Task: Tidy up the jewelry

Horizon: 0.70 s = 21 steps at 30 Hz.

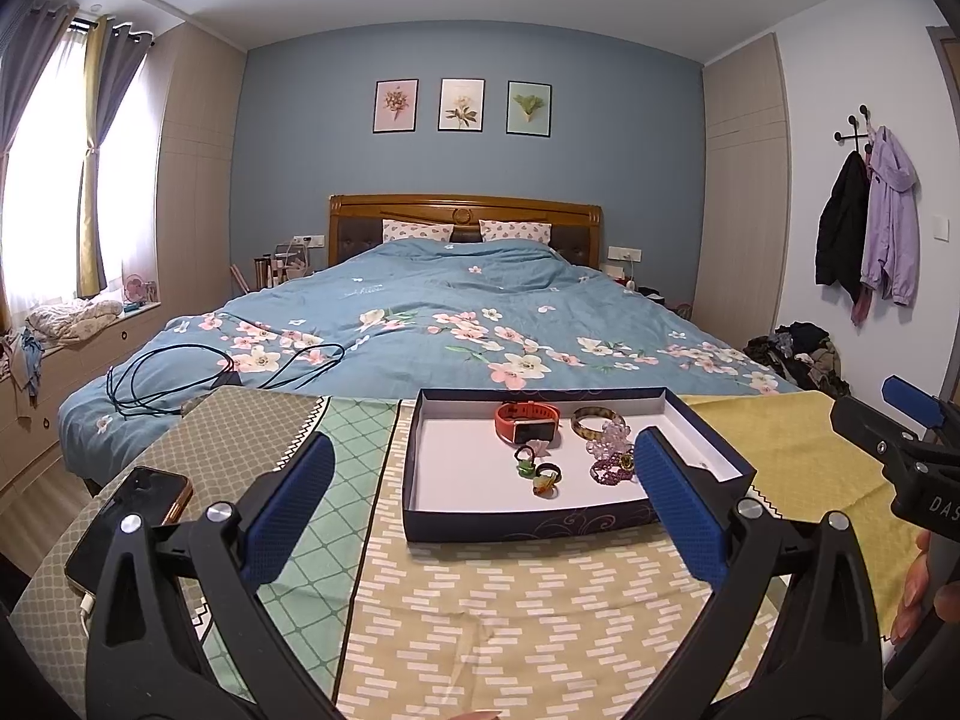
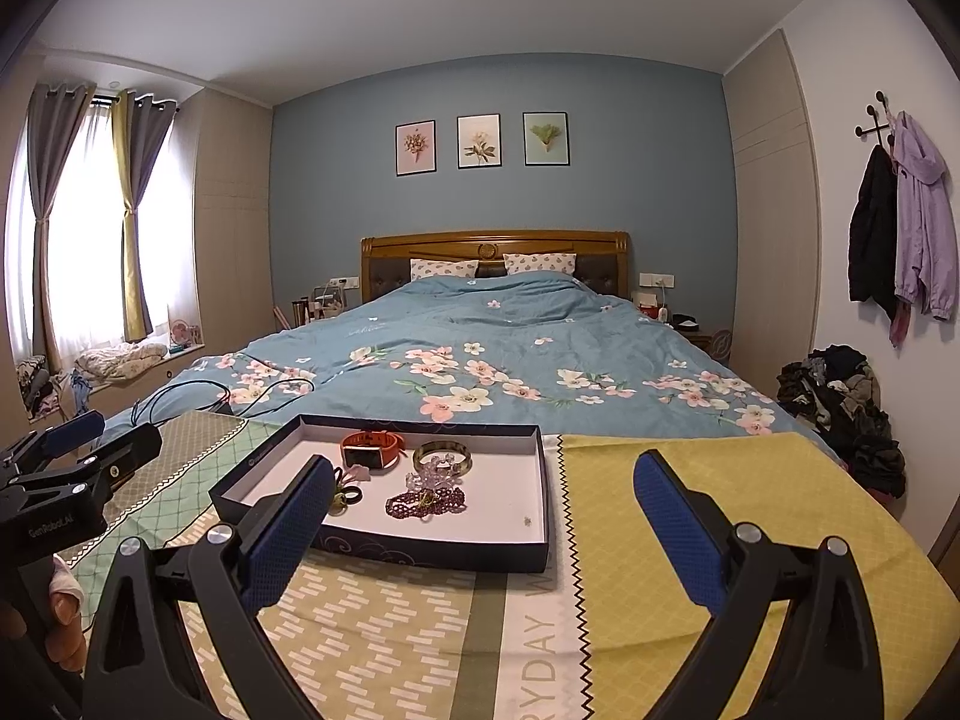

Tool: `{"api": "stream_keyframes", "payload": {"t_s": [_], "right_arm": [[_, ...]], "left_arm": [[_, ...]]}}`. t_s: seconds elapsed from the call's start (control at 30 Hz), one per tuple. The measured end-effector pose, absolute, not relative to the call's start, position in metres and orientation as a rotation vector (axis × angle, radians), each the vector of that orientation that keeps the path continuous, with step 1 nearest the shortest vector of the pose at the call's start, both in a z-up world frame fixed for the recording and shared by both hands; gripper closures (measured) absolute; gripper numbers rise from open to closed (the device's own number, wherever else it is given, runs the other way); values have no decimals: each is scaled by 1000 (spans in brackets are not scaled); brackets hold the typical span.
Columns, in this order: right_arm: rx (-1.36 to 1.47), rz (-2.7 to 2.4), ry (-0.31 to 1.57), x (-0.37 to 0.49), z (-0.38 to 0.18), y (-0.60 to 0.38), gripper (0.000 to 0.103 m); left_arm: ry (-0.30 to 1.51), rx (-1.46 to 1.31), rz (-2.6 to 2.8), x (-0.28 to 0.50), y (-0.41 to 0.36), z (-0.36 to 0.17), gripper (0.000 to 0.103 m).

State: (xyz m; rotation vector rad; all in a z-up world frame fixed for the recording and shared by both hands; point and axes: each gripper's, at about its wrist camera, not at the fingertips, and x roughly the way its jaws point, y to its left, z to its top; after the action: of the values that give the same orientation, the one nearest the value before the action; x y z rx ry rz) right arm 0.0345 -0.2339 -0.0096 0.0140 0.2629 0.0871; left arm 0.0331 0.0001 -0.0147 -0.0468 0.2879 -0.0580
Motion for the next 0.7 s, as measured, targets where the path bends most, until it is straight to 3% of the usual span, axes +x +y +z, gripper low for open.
{"api": "stream_keyframes", "payload": {"t_s": [0.7], "right_arm": [[20,89,266,35,-10,-232,7]], "left_arm": [[287,-45,-58,33,0,-15,5]]}}
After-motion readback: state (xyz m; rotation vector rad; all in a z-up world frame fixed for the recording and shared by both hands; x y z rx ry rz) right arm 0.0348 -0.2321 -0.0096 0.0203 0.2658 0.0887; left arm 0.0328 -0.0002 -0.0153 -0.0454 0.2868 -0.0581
